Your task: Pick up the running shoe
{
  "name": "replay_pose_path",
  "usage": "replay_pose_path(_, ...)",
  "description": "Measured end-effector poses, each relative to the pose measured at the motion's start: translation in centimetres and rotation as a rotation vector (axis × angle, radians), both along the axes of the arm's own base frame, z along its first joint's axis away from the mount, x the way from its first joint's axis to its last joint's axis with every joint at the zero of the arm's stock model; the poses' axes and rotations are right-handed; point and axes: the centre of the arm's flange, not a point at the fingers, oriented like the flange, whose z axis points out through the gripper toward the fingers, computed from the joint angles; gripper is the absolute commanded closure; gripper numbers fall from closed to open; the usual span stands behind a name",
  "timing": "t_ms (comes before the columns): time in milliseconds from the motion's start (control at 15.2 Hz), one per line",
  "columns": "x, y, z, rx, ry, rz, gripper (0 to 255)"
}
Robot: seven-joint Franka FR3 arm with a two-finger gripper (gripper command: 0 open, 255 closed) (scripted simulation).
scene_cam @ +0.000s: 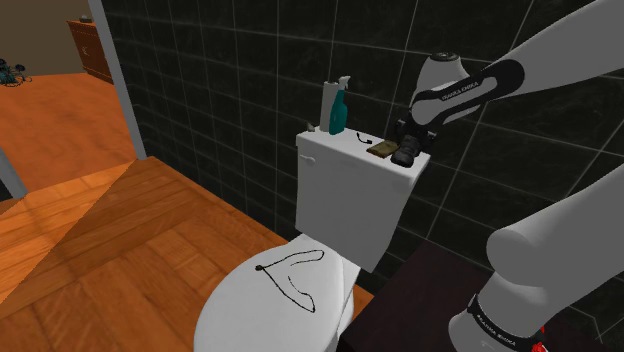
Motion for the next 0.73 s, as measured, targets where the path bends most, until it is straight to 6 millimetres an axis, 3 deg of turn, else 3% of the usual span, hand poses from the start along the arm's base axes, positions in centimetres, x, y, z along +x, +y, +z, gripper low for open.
replay_pose_path(264,-0.1,0.1,0.2,0.001,0.001,0.0,255)
replay_pose_path(726,-0.2,0.1,3.5,0.001,0.002,0.0,255)
